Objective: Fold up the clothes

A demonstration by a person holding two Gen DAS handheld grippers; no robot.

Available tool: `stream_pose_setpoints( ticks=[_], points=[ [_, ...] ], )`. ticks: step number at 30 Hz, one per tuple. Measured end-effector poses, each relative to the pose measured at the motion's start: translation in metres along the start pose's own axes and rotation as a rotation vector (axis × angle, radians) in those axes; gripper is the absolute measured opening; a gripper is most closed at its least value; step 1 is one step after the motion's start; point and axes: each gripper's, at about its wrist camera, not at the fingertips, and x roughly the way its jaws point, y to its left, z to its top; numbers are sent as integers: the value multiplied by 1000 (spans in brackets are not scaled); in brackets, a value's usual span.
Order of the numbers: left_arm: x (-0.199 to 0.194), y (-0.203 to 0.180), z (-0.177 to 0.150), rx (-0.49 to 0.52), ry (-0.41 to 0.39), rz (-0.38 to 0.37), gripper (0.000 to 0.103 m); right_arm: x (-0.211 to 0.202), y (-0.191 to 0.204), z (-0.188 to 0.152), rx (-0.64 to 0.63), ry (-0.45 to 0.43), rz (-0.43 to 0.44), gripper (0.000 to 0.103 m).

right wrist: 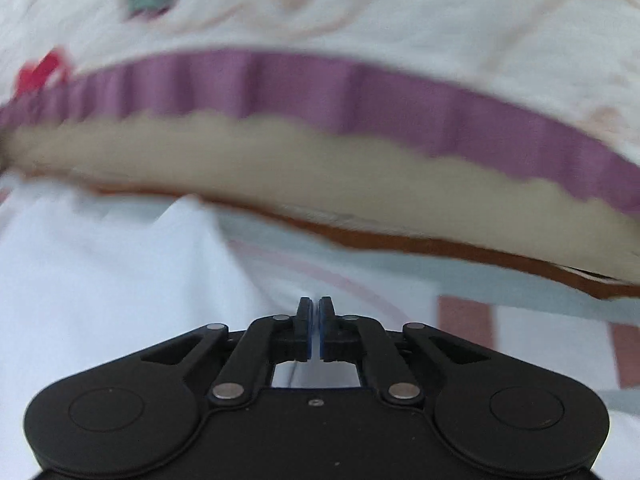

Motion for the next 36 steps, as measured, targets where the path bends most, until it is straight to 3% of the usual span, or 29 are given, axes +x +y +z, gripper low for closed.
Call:
stream_pose_setpoints(
  ticks=[3, 6, 8, 11, 13, 16, 19, 21, 23, 24, 25, 26, 28, 30, 36],
  points=[
    [-9, 21, 3, -38, -27, 49, 52, 7, -15, 7, 57, 8, -53, 1],
    [-21, 54, 6, -101, -52, 112, 52, 15, -8, 8, -2, 34, -122, 0],
    [-33, 82, 5, -158, -72, 150, 52, 19, -10, 8, 24, 46, -162, 0],
    [-51, 124, -3, -216, -108, 212, 55, 18, -8, 8, 60, 35, -248, 0],
    [-58, 149, -7, -245, -128, 253, 56, 9, 4, 11, 51, -5, -239, 6],
    [-59, 182, -9, -329, -139, 251, 56, -5, 25, 17, 43, -64, -181, 10],
    [-67, 204, -7, -477, -146, 161, 56, -16, 51, 19, -16, -90, -43, 26],
    [-73, 211, -5, -516, -174, 111, 57, -17, 70, 18, -67, -68, 68, 28],
    [-70, 209, -3, -482, -173, 151, 55, -16, 94, 13, -116, -36, 161, 30],
    [-65, 210, -5, -460, -154, 211, 53, -15, 103, 10, -128, -23, 188, 31],
    [-61, 211, -7, -439, -135, 273, 39, -14, 113, 7, -138, -9, 210, 32],
    [-56, 214, -10, -417, -115, 352, 17, -12, 122, 4, -148, 4, 233, 33],
    [-51, 222, -19, -377, -100, 482, 4, -10, 137, -2, -180, 27, 248, 33],
    [-52, 230, -24, -366, -105, 544, 3, -7, 149, -7, -216, 48, 248, 33],
    [-49, 226, -21, -355, -98, 617, 3, -5, 154, -17, -250, 49, 190, 56]
  ],
)
